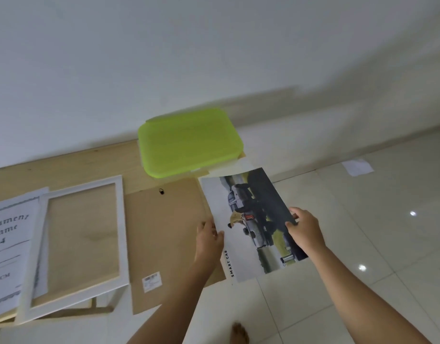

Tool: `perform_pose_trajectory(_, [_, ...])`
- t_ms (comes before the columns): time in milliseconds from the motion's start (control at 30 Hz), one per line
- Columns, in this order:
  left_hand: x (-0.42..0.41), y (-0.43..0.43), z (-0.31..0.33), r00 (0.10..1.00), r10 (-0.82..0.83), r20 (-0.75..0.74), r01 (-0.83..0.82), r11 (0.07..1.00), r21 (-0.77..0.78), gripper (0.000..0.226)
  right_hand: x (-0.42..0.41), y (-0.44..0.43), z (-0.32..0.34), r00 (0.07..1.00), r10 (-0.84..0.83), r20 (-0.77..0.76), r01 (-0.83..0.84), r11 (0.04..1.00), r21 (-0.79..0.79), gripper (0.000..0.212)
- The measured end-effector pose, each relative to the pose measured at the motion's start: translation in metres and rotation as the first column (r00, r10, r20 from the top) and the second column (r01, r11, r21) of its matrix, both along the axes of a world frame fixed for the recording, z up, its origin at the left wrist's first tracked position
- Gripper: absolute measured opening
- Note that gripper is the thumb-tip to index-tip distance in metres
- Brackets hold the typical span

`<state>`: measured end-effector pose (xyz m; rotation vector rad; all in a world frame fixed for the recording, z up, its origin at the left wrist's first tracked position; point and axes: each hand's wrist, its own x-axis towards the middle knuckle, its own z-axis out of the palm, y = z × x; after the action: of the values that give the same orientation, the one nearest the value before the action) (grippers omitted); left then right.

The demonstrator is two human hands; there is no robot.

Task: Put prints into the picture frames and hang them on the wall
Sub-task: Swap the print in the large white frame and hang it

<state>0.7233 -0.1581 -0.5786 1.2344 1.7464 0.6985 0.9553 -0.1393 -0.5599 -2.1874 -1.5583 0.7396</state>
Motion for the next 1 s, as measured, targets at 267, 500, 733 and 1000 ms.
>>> perform_pose_trajectory(267, [0.028, 0.008, -0.008, 0.995, 0.024, -0.099, -0.026, 0.999, -0.025, 0.054, 0.013, 0.034, -0.014, 1.0, 0.027, -0.013, -0.027, 0.999, 0.03, 0.034])
perform_pose_trajectory(500, [0.03, 0.015, -0.009, 0.964, -0.055, -0.26, 0.058, 0.998, 0.004, 0.048, 0.006, 0.046, -0.016, 0.996, 0.081, -0.033, -0.081, 0.997, 0.001, 0.039])
perform_pose_trajectory(733, [0.031, 0.016, -0.014, 0.907, -0.146, -0.394, 0.156, 0.988, -0.005, 0.032, 0.003, 0.047, -0.023, 0.994, 0.103, 0.043, -0.101, 0.994, -0.041, 0.046])
perform_pose_trajectory(1000, [0.019, 0.022, -0.015, 0.903, -0.188, -0.388, 0.194, 0.981, -0.023, 0.02, -0.007, 0.044, -0.024, 0.989, 0.101, 0.11, -0.097, 0.994, -0.041, 0.047])
